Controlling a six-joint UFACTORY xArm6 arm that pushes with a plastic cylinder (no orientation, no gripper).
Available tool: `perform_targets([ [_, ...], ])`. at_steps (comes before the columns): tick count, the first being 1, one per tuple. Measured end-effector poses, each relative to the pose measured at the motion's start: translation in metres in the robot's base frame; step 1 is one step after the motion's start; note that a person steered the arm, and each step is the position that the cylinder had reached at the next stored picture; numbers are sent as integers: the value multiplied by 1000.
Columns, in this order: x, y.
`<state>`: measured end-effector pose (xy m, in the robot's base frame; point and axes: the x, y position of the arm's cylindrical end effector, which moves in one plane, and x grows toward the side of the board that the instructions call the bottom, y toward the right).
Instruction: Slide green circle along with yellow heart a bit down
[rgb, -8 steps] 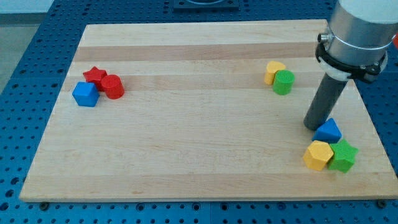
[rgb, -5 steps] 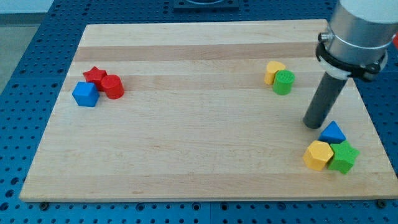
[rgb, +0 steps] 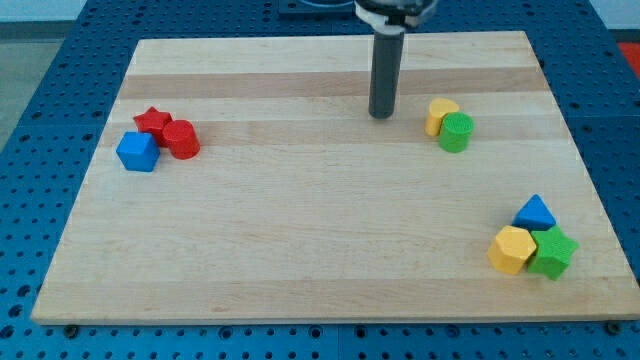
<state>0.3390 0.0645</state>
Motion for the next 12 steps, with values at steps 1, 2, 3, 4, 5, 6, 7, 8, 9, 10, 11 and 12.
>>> perform_targets([
  [1, -19, 22],
  [2, -19, 62],
  [3, -18, 87],
  [4, -9, 87],
  [5, 13, 87],
  [6, 28, 86],
  [7, 44, 84],
  [8, 61, 84],
  [9, 80, 83],
  [10, 93, 72],
  [11, 106, 64],
  [12, 121, 62],
])
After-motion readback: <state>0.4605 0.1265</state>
